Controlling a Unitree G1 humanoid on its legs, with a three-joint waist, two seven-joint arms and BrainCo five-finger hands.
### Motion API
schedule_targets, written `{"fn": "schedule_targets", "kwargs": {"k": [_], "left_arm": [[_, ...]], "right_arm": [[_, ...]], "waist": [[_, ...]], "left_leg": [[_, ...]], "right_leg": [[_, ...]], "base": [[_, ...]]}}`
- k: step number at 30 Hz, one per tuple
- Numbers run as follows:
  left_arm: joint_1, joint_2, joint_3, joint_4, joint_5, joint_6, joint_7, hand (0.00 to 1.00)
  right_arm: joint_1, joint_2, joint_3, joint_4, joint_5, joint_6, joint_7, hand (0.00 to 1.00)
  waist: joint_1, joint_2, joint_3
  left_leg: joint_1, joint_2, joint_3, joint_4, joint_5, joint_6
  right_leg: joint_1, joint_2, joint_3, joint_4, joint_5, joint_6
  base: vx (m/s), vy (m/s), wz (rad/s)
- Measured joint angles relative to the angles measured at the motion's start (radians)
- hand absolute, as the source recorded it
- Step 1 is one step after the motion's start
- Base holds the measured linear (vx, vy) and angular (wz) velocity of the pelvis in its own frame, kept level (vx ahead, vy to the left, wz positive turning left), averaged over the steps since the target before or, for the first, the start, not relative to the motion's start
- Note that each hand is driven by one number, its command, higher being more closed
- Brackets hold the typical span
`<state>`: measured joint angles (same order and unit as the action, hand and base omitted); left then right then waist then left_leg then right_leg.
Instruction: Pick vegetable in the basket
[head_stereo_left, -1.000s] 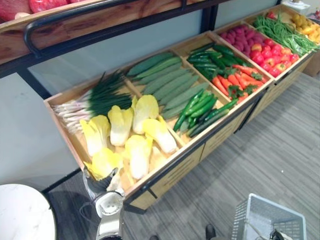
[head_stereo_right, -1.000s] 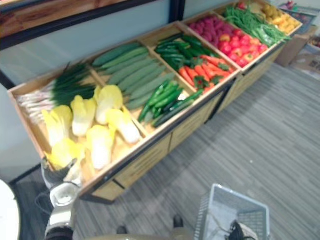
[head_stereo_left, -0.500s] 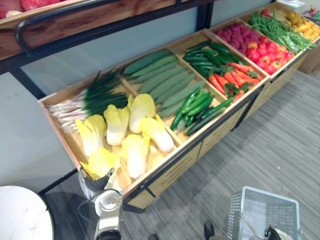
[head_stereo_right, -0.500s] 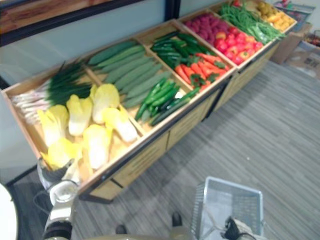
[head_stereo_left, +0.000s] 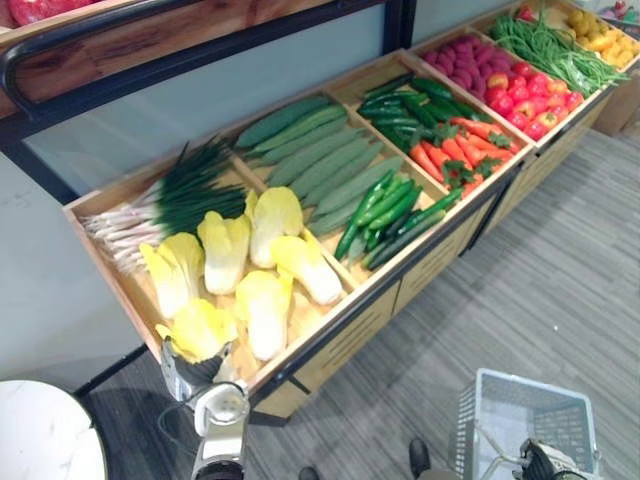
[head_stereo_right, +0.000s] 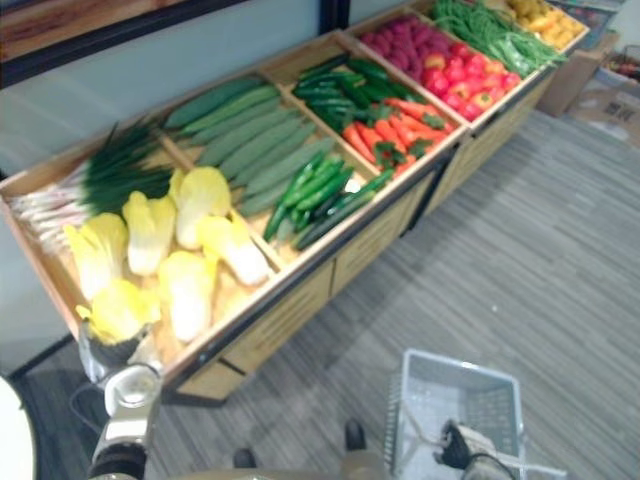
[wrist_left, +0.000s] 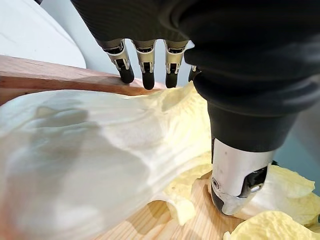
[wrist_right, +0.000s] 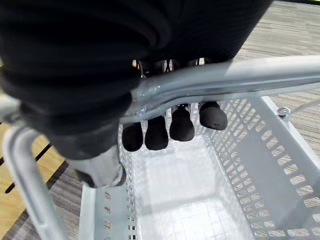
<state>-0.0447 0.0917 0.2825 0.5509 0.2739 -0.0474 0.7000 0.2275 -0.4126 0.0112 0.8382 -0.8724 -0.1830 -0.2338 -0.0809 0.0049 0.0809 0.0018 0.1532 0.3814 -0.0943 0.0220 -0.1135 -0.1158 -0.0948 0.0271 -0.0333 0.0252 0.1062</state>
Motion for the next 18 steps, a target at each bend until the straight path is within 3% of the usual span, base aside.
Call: {"fn": "schedule_targets", "kwargs": {"k": [4, 10, 18], "left_arm": [[0.006, 0.000, -0.016, -0.015, 0.012, 0.007, -0.005, 0.00], [0.014, -0.018, -0.160, -0.132, 0.008, -0.001, -0.095, 0.00], [0.017, -0.019, -0.184, -0.143, 0.009, -0.007, -0.120, 0.00]], "right_arm": [[0.001, 0.003, 0.000, 0.000, 0.000, 0.002, -0.003, 1.00], [-0.002, 0.035, -0.003, 0.000, 0.000, 0.010, -0.009, 1.00], [-0.010, 0.045, -0.003, 0.000, 0.000, 0.014, -0.010, 1.00]], "waist": [[0.000, -0.002, 0.002], [-0.001, -0.005, 0.020], [-0.002, -0.001, 0.022]], "left_leg": [[0.000, -0.002, -0.003, 0.000, 0.000, 0.000], [0.001, -0.006, -0.021, 0.000, 0.000, 0.000], [0.002, -0.011, -0.040, 0.000, 0.001, 0.002]], "right_leg": [[0.003, -0.003, -0.003, 0.000, 0.001, 0.001], [0.019, -0.009, -0.020, -0.003, 0.001, 0.002], [0.033, -0.014, -0.038, -0.002, 0.001, 0.002]], "base": [[0.00, -0.001, 0.01], [0.02, -0.006, 0.08], [0.02, -0.011, 0.07]]}}
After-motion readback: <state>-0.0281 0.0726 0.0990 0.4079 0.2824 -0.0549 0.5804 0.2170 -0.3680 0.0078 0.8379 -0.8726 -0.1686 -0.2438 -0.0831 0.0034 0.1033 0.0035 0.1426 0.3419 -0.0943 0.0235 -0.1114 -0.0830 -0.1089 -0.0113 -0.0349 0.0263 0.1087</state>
